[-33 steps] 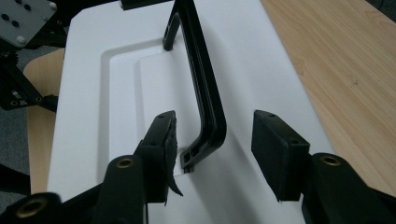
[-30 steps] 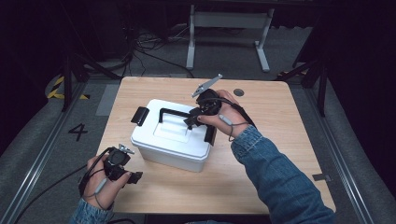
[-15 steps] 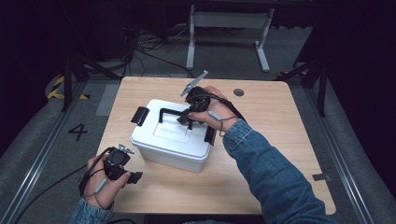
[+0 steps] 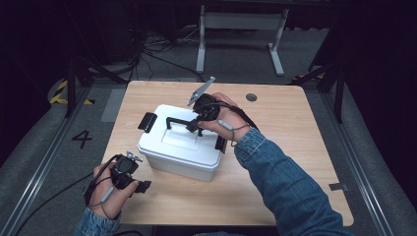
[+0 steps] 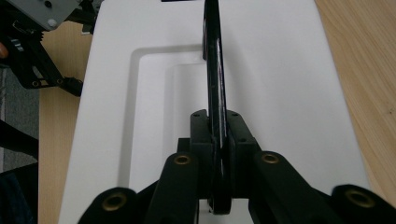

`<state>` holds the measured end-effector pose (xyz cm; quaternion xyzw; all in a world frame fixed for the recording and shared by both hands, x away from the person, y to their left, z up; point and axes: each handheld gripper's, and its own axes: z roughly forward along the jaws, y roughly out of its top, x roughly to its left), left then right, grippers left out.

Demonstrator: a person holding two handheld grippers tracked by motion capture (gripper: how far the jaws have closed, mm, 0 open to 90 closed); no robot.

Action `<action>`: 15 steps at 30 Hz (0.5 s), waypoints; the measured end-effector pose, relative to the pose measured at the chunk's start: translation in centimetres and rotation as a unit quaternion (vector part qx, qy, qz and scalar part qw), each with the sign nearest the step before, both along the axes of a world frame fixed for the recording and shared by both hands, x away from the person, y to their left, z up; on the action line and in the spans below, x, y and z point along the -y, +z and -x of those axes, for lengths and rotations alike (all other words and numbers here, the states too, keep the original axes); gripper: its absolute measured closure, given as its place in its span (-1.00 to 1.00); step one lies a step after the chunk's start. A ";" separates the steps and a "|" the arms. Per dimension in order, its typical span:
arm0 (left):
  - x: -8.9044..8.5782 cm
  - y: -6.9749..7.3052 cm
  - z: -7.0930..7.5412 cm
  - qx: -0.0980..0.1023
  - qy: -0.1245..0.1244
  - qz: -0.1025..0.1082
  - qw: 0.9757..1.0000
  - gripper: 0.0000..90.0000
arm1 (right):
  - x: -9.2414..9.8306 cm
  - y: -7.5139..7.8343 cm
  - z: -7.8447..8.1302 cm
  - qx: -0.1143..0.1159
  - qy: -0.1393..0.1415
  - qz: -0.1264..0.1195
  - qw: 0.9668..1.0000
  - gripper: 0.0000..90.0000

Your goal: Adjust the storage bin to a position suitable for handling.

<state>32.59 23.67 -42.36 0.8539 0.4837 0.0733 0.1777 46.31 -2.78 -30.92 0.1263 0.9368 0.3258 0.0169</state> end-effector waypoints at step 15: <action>0.1 0.0 -0.2 0.001 -0.005 -0.001 1.000 -0.52 | 0.0 0.1 0.4 0.017 0.007 -0.002 1.000 0.89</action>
